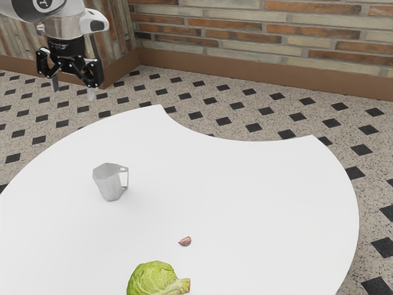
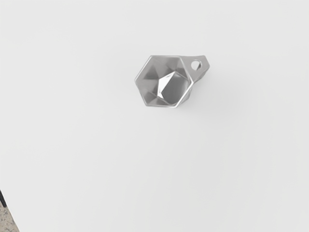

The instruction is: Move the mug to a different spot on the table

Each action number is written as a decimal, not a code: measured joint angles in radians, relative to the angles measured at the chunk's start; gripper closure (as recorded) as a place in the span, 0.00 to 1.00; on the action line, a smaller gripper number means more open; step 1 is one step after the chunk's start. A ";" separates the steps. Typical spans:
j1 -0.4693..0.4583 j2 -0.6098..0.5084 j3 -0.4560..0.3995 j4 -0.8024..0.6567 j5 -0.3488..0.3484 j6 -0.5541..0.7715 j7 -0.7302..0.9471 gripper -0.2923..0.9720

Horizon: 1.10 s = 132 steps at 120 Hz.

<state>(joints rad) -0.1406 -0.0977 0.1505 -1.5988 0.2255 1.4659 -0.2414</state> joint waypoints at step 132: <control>0.069 0.377 0.003 -0.106 -0.084 0.342 0.387 0.23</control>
<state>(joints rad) -0.0720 0.2793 0.1533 -1.7052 0.1419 1.8082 0.1457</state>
